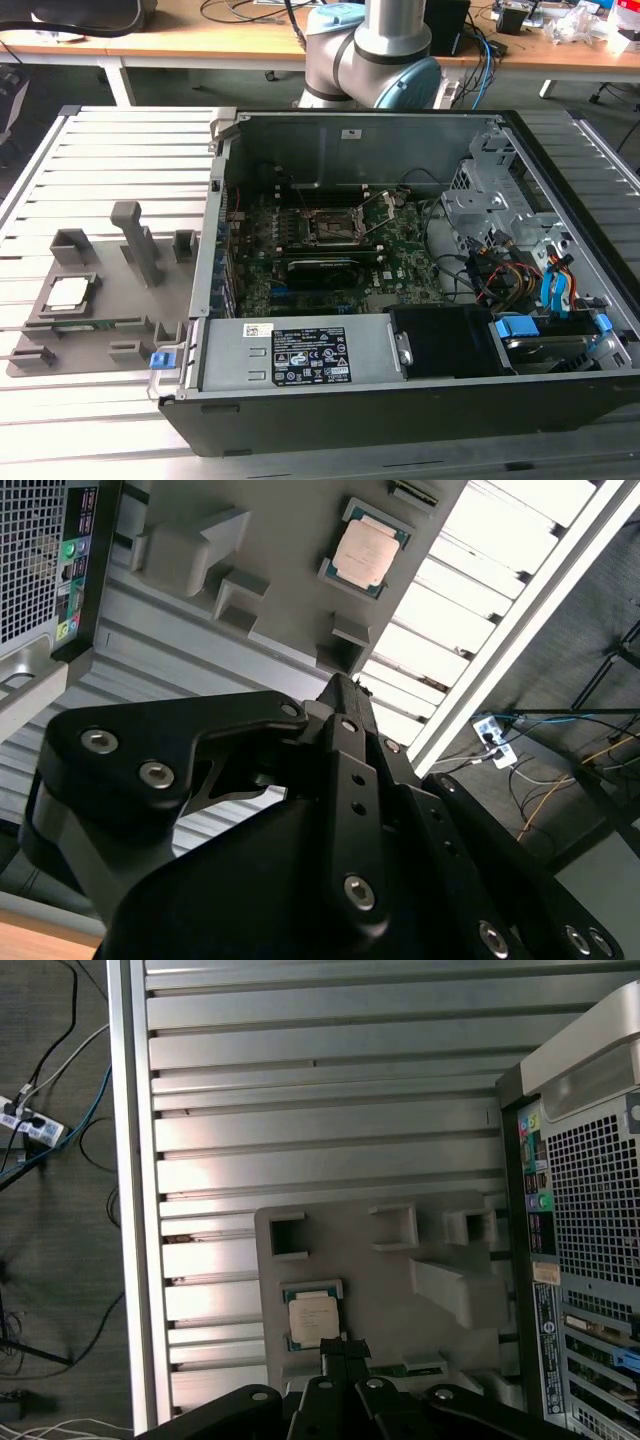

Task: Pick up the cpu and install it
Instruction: 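Pick up the cpu and move it towards the insertion slot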

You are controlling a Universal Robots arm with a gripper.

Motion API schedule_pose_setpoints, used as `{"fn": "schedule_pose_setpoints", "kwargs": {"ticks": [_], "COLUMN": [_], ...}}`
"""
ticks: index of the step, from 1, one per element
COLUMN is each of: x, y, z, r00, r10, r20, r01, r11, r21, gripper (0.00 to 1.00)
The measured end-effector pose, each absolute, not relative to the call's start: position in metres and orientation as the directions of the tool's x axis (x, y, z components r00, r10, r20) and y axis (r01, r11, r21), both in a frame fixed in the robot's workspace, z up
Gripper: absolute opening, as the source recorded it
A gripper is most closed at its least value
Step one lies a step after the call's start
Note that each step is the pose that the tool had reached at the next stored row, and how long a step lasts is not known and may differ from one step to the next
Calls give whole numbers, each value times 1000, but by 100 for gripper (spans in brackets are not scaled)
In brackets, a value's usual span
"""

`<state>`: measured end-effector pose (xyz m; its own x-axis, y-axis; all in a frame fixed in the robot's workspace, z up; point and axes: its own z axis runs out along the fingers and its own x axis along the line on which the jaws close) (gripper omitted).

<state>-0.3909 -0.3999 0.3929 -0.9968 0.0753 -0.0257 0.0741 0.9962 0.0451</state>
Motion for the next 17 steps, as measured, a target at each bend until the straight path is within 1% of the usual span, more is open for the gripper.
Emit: {"fn": "schedule_pose_setpoints", "kwargs": {"ticks": [1, 2, 3, 4, 5, 8, 9, 10, 11, 12, 15, 17], "x": [-391, -391, -391, -391, -391, -391, -391, -391, -391, -391, -391, -391], "y": [-400, -400, -400, -400, -400, -400, -400, -400, -400, -400, -399, -399], "z": [393, 393, 393, 393, 393, 393, 393, 393, 393, 393, 393, 393], "r00": [-997, -997, -997, -997, -997, -997, -997, -997, -997, -997, -997, -999], "r10": [75, 75, 75, 75, 75, 75, 75, 75, 73, 71, 70, 18], "r20": [-26, -26, -26, -26, -26, -26, -26, -28, -29, -31, -31, -31], "r01": [74, 74, 74, 74, 74, 74, 74, 74, 73, 72, 72, 19], "r11": [996, 996, 996, 996, 996, 996, 996, 997, 997, 997, 997, 999], "r21": [45, 45, 45, 45, 45, 45, 42, 17, 0, -37, -40, -40], "gripper": [11, 23, 29, 42, 42, 60, 60, 60, 60, 60, 60, 60]}}
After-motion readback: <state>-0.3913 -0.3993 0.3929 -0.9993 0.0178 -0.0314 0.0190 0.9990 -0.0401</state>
